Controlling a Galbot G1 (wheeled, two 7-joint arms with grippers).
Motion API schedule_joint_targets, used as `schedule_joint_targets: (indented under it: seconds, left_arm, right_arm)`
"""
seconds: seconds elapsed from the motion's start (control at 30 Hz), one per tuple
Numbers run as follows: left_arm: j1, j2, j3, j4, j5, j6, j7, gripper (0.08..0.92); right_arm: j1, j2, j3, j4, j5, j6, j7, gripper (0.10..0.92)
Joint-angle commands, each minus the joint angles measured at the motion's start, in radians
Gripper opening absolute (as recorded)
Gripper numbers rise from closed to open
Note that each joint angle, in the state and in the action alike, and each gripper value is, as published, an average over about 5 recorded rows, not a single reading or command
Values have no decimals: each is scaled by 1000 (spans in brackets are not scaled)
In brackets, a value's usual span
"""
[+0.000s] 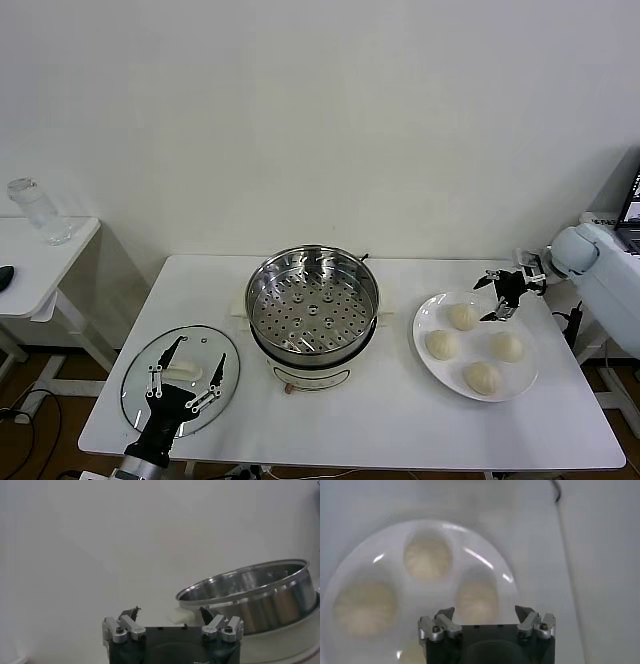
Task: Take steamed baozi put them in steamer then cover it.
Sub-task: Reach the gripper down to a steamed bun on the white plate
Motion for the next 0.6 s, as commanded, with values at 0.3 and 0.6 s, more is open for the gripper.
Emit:
schedule_joint_targets:
  seconds: [0.3,0.6]
  left_arm:
    - [3,-3,-2,8,1,-4,-1,823]
    - [2,-5,1,9,3,-6,-2,823]
  right_arm:
    - [42,174,-32,-182,-144,38,-37,823]
    - [35,223,-24,-239,-185,59,-12,823]
